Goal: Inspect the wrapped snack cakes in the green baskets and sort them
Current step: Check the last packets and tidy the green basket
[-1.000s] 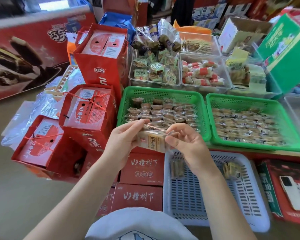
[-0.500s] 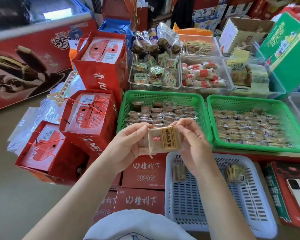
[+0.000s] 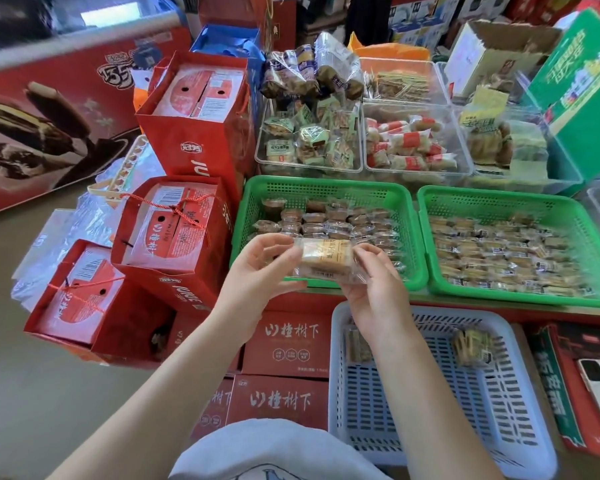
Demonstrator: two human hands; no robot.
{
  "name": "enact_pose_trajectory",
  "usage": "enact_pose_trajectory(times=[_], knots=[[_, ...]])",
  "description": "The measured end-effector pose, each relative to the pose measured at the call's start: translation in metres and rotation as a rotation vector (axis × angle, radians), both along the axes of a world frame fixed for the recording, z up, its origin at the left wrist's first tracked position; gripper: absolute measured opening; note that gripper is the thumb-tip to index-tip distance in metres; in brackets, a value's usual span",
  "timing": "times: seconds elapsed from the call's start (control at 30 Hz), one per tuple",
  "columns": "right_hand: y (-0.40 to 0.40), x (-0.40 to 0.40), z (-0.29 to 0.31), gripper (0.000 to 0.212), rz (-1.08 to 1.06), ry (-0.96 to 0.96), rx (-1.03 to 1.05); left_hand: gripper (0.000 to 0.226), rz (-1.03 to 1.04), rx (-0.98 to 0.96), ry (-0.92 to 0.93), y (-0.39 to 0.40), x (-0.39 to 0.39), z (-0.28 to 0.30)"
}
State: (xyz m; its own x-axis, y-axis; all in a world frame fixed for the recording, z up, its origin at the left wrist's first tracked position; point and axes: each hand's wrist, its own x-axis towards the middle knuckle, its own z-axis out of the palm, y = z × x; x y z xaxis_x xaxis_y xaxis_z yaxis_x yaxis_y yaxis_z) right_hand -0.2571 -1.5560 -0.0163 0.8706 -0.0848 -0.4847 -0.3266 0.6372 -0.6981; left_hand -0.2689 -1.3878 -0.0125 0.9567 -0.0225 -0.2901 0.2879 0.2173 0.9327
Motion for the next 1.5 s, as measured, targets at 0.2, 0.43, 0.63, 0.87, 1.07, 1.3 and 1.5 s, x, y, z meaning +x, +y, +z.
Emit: enact_pose_trajectory(times=[0.2,0.43,0.63,0.87,1.07,1.3,1.5], knots=[[0.007,0.017,-0.005,0.011,-0.009,0.039,0.036,0.005,0.194,0.241,-0.089,-0.003,0.014,-0.014],[0.001,0.044,-0.026,0.038,0.251,-0.03,0.042,0.006,0.253,0.126,0.059,0.016,0.053,-0.042],[-0.002,0.088,-0.058,0.02,0.419,-0.029,-0.106,0.027,0.289,0.025,0.163,0.028,0.096,-0.067],[0.025,0.183,-0.113,0.011,0.296,0.059,-0.313,0.044,-0.006,1.003,-0.023,0.049,0.146,-0.141],[0.069,0.244,-0.156,0.017,0.404,0.038,-0.593,0.09,-0.184,1.228,-0.093,0.057,0.17,-0.187],[0.1,0.268,-0.196,0.028,0.78,-0.147,-1.538,0.072,-0.322,1.485,-0.119,0.058,0.208,-0.201],[0.096,0.291,-0.186,0.023,0.62,-0.205,-1.551,0.069,-0.462,1.698,-0.037,0.053,0.211,-0.202]])
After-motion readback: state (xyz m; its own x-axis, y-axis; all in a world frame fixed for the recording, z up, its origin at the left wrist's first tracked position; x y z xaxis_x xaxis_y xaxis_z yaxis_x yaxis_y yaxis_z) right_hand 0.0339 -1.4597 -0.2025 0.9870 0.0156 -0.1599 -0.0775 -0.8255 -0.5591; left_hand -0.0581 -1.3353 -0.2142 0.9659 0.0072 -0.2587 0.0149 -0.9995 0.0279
